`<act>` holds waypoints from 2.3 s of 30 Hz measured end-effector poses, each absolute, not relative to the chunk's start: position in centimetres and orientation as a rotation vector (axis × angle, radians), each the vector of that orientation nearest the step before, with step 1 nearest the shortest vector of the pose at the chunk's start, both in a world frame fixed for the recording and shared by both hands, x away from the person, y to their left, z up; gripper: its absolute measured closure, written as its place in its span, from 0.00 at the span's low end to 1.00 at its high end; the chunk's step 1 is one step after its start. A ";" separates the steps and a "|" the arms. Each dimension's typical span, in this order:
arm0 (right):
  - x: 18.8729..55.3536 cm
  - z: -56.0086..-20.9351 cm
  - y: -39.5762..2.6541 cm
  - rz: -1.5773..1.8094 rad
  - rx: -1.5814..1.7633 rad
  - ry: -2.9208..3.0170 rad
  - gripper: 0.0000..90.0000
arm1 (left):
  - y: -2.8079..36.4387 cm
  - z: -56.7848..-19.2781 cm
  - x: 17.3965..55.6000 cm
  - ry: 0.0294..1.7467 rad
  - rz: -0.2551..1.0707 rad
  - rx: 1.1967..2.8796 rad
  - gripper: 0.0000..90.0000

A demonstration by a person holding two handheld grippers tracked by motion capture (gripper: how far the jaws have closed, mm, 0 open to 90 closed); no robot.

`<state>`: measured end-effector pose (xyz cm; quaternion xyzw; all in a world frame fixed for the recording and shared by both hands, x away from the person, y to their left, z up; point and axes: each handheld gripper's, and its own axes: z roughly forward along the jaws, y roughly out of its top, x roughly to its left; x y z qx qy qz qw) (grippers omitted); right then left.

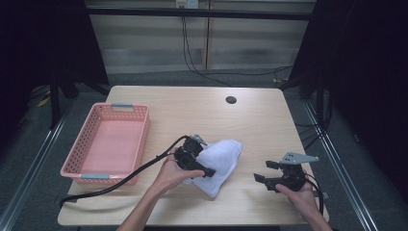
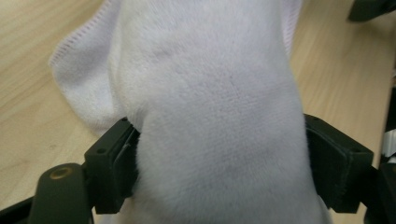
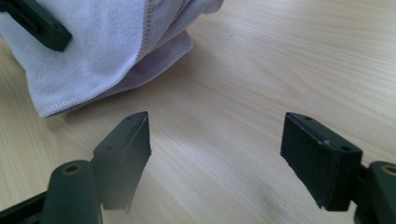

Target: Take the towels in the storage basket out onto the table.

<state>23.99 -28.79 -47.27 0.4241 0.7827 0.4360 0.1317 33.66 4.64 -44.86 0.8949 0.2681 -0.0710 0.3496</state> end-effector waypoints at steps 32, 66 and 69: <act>29.1 -47.7 -23.2 1.257 1.107 2.386 0.85 | 9.6 -46.9 30.6 0.714 -0.119 2.245 0.80; 32.0 -43.8 -16.5 1.641 1.068 2.384 0.62 | 7.4 -46.5 31.1 0.634 -0.052 2.086 0.87; 31.1 -43.8 -18.0 1.628 1.095 2.353 0.58 | 7.8 -46.5 31.3 0.650 -0.100 2.066 0.84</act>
